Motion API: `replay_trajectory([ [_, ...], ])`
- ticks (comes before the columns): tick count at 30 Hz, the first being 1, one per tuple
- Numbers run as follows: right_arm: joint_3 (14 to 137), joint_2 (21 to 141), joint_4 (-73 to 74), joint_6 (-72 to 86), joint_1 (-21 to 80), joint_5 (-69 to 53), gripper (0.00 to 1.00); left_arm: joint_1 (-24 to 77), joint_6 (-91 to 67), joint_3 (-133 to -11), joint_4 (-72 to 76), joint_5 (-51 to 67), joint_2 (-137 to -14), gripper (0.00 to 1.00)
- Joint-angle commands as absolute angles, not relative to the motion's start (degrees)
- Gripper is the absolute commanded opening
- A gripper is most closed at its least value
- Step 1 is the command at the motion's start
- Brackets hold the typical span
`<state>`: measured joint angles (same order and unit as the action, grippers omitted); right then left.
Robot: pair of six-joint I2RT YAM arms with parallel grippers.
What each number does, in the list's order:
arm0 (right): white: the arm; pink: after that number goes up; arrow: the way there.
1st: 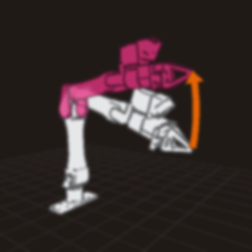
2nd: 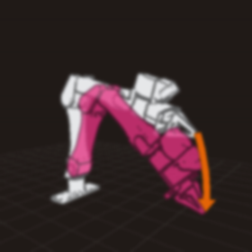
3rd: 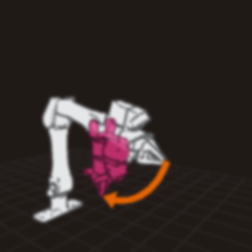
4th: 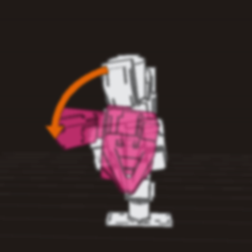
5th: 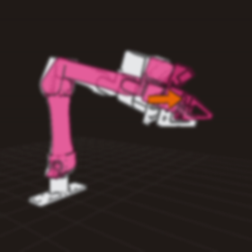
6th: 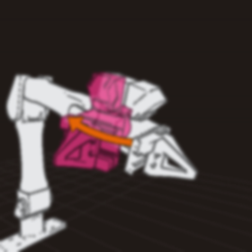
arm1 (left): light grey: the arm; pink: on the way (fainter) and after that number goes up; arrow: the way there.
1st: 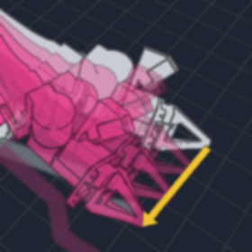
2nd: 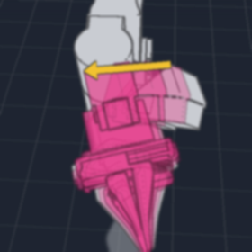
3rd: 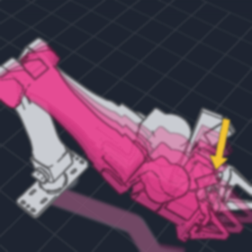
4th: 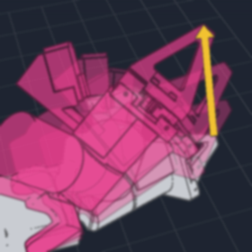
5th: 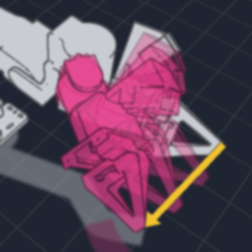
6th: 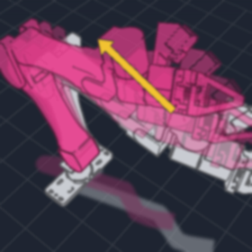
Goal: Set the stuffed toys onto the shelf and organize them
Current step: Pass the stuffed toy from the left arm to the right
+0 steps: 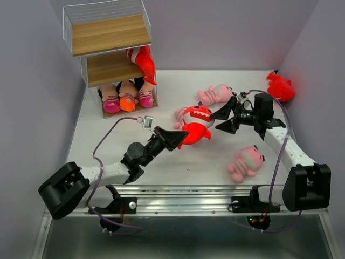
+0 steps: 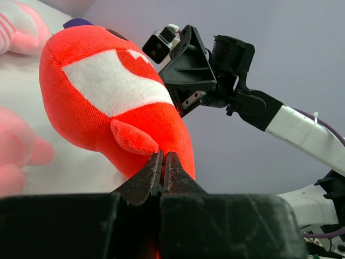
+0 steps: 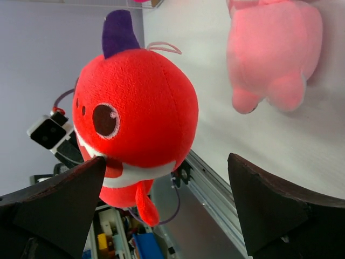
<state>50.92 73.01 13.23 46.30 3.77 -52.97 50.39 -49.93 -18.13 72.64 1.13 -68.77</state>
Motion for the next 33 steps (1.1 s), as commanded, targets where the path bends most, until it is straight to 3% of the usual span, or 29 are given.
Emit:
replay_trajectory([
  [1,49.7,70.8,-2.7,57.0,3.6,-56.2,1.00,51.4,-48.7,-21.1,110.9,0.6,-69.0,0.00],
  [13,49.0,74.4,-13.4,70.1,5.3,-58.0,0.85,52.6,-48.8,-22.7,112.7,0.6,-71.9,0.00],
  [17,49.6,74.5,-14.4,70.6,5.8,-58.6,0.67,52.6,-49.0,-23.3,110.7,0.6,-72.1,0.00],
  [21,49.7,74.5,-16.6,70.9,5.8,-59.3,0.34,52.6,-49.5,-23.6,108.8,1.2,-72.7,0.00],
  [27,50.2,74.7,-17.8,70.3,5.8,-60.4,0.01,52.6,-49.9,-25.0,106.1,2.6,-74.4,0.00],
  [31,51.4,74.4,-17.8,67.9,5.8,-60.7,0.01,52.6,-49.2,-25.9,100.9,2.7,-74.4,0.00],
  [33,52.6,73.9,-17.5,64.1,5.8,-60.9,0.01,52.6,-48.1,-26.2,97.4,2.6,-73.4,0.11],
])
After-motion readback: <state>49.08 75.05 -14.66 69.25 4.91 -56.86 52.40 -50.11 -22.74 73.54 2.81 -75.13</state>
